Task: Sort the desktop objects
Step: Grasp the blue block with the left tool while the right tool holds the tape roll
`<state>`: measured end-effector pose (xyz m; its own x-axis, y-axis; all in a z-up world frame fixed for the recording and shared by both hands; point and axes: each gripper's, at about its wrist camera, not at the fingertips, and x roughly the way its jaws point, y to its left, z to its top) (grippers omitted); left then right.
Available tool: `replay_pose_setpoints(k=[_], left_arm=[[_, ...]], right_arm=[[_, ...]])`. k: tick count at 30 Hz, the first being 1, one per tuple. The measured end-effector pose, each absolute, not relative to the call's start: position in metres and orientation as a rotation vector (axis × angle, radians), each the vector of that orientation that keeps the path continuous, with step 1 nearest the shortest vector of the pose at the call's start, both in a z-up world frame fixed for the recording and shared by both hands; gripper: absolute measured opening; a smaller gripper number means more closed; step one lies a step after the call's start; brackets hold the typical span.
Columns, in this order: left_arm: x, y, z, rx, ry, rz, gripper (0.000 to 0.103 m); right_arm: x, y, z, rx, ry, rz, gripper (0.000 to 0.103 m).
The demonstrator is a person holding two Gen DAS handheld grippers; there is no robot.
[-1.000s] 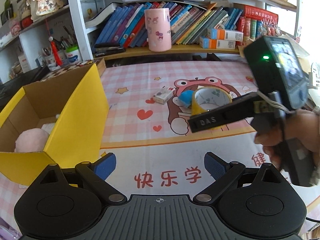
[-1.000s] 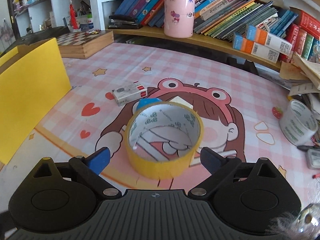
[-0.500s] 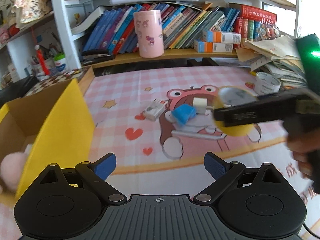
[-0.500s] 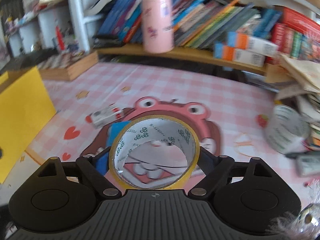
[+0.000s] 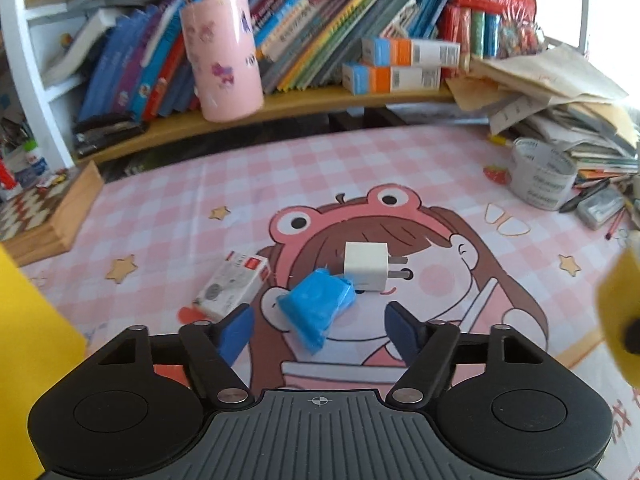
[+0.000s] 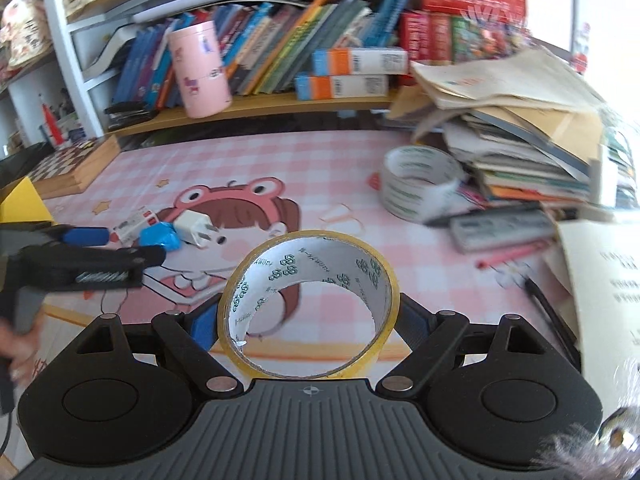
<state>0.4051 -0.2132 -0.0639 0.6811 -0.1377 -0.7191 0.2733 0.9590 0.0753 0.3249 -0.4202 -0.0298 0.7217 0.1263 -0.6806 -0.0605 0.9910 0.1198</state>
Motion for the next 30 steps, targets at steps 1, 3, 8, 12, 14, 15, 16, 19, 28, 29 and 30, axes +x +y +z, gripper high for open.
replay_pose_setpoints(k=[1,3,8,12,14,15,16,19,28,29,30], left_arm=[[0.409,-0.214,-0.067,0.186,0.795,-0.225,0.071],[0.414,-0.213,-0.070,0.187,0.797,-0.211,0.070],[0.427,-0.206,-0.078,0.141,0.820,-0.187,0.052],[0.423,-0.204,-0.078,0.121,0.809,-0.212,0.038],[0.420,-0.203,-0.076,0.124,0.810,-0.208,0.034],[0.417,-0.201,-0.073,0.116,0.805,-0.208,0.034],[0.413,-0.199,-0.070,0.106,0.798,-0.211,0.034],[0.397,-0.195,-0.060,0.086,0.778,-0.224,0.033],[0.341,-0.167,-0.031,-0.002,0.731,-0.245,0.031],[0.335,-0.164,-0.028,-0.009,0.726,-0.250,0.031],[0.328,-0.160,-0.024,-0.017,0.721,-0.256,0.031]], right_arm=[[0.321,-0.422,-0.029,0.095,0.759,0.096,0.085],[0.313,-0.425,-0.029,0.101,0.764,0.082,0.085],[0.297,-0.429,-0.030,0.105,0.782,0.070,0.085],[0.290,-0.426,-0.032,0.088,0.792,0.076,0.085],[0.287,-0.425,-0.031,0.086,0.788,0.076,0.085],[0.286,-0.425,-0.030,0.087,0.786,0.076,0.085],[0.284,-0.424,-0.030,0.088,0.783,0.078,0.085],[0.281,-0.422,-0.029,0.087,0.779,0.088,0.085],[0.269,-0.405,-0.026,0.075,0.766,0.118,0.085],[0.267,-0.402,-0.025,0.071,0.762,0.124,0.085],[0.264,-0.399,-0.023,0.067,0.758,0.127,0.085]])
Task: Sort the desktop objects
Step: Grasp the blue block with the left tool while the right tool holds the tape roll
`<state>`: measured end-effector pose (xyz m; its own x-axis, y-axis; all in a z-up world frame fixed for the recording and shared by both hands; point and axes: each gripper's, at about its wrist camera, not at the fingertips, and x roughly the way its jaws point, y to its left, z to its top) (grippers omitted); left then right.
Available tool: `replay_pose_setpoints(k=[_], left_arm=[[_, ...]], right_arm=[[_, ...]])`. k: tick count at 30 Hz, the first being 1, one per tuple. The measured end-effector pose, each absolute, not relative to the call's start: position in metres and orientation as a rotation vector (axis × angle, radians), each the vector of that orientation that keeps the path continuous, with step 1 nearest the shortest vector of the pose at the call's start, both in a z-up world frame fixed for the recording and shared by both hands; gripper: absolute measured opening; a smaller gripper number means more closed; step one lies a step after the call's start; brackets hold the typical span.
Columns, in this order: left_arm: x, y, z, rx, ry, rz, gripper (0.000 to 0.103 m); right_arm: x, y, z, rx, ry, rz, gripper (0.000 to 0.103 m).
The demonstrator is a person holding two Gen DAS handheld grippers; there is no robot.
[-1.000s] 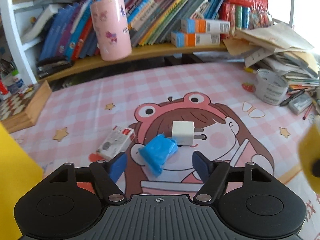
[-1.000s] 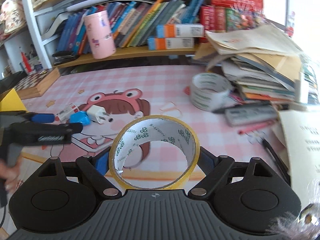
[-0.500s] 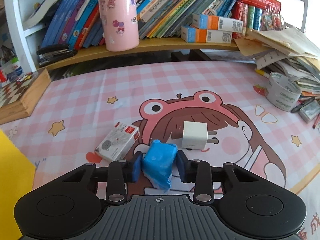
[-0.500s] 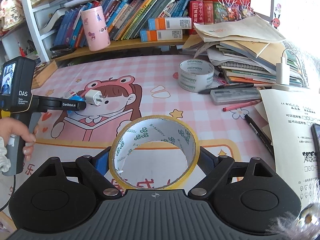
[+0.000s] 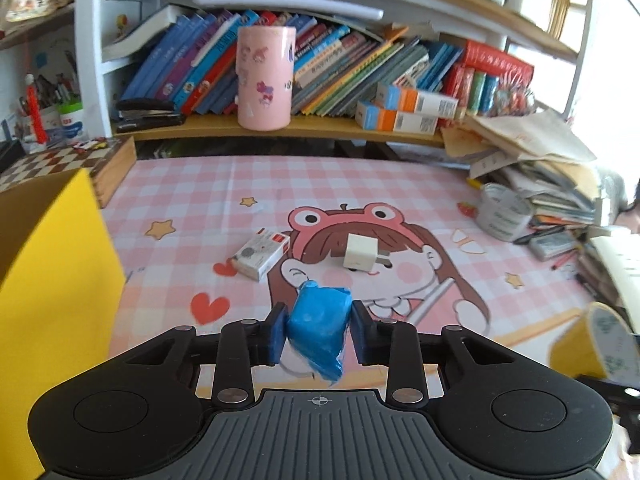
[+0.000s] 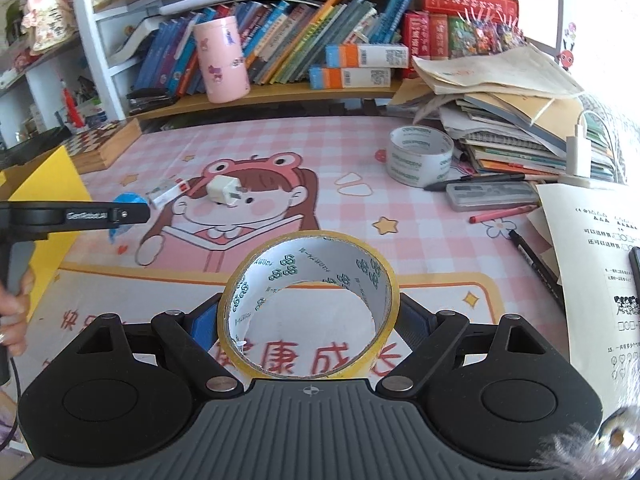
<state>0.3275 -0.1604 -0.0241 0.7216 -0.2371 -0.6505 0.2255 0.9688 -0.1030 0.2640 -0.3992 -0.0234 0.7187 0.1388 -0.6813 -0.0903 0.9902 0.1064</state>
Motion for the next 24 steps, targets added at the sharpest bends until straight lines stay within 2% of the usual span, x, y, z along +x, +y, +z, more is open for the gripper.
replay_pose_setpoints(k=[12,24], left_arm=[[0.241,-0.117,0.011,-0.015,0.636,-0.254,0.031],[0.172,-0.068,0.007,-0.036,0.657,-0.246,0.030]], right_arm=[[0.237,-0.360,-0.016,0.045,0.746,0.169,0.085],[0.198,-0.300,-0.012,0.004,0.746,0.241,0.085]])
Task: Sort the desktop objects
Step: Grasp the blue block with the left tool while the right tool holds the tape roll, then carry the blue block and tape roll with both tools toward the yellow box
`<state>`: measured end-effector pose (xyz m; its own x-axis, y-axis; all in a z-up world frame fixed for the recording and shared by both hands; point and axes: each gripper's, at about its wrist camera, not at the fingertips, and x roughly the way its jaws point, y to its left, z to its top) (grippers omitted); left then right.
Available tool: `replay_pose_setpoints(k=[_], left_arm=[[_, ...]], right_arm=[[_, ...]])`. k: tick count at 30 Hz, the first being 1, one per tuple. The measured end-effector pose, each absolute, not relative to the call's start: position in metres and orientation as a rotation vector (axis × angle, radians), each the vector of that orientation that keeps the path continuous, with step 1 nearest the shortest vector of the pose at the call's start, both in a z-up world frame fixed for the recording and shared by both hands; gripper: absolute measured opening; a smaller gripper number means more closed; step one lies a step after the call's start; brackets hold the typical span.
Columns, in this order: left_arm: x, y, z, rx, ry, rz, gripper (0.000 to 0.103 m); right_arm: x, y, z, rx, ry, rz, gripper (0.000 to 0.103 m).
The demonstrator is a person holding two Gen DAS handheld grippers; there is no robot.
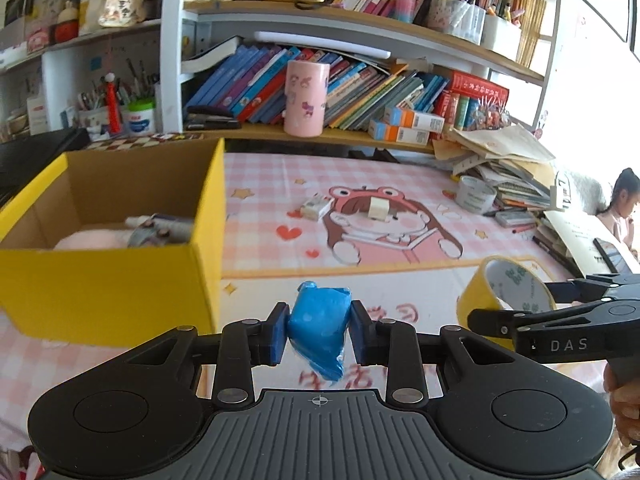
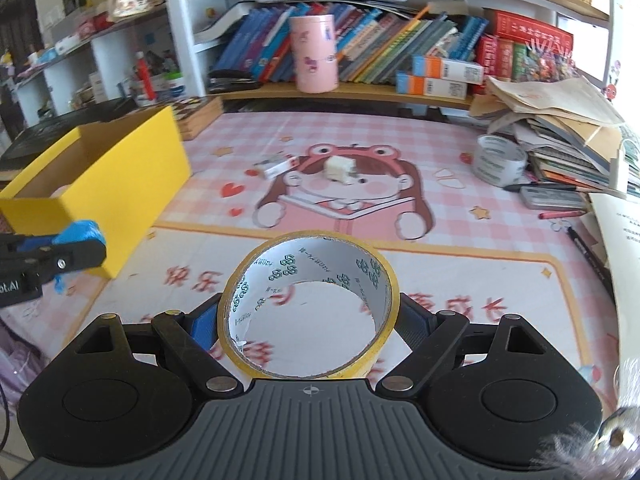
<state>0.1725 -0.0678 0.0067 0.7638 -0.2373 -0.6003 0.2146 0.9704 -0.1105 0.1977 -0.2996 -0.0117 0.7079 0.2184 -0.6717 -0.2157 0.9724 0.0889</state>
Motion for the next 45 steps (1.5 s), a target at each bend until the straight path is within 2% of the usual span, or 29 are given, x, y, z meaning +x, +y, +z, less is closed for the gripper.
replay_pose_setpoints(k=[26,45], left_arm=[[0.066,0.046,0.007,-0.036,0.661,-0.224,0.030],[0.035,0.108,0.002,-0.095,0.655,-0.139,0.029]], right_arm=[[0.087,-0.168,-0.016,-0.024,0.771,0.328,0.085],[0.066,-0.100,-0.016,-0.077,0.778,0.420,0.085]])
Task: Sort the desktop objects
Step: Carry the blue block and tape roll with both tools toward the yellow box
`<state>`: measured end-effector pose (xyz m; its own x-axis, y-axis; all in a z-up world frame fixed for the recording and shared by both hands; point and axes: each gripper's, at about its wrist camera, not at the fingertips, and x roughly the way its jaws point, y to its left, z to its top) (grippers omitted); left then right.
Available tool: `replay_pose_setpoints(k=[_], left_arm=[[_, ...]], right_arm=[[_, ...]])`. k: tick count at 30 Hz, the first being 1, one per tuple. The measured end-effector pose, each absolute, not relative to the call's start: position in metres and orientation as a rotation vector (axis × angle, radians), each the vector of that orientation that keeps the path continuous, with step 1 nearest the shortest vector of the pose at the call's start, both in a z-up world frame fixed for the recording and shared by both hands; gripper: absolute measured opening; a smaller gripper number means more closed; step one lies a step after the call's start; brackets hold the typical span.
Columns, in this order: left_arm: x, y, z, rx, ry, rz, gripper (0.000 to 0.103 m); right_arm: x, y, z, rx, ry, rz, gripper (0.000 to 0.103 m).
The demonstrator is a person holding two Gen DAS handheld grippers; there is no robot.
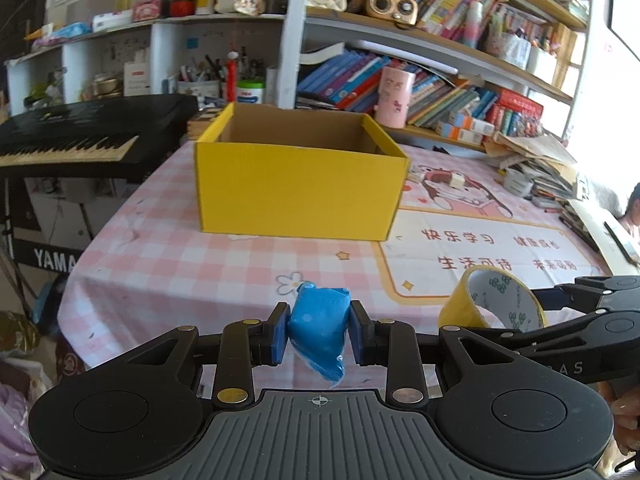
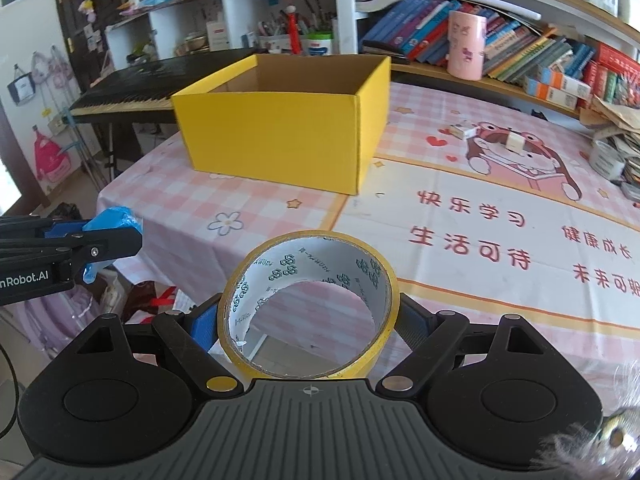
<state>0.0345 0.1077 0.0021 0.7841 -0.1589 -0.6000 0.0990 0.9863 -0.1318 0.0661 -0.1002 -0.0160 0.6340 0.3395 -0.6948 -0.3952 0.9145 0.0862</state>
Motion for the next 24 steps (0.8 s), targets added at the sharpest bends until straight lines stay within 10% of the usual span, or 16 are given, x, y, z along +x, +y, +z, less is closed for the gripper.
replay_pose_setpoints(k=[24], left_arm=[[0.095,0.123,0.039,-0.121,0.521,-0.056,0.029]], right_arm=[[0.119,-0.088,0.026,-0.075,0.670,0.497,0.085]])
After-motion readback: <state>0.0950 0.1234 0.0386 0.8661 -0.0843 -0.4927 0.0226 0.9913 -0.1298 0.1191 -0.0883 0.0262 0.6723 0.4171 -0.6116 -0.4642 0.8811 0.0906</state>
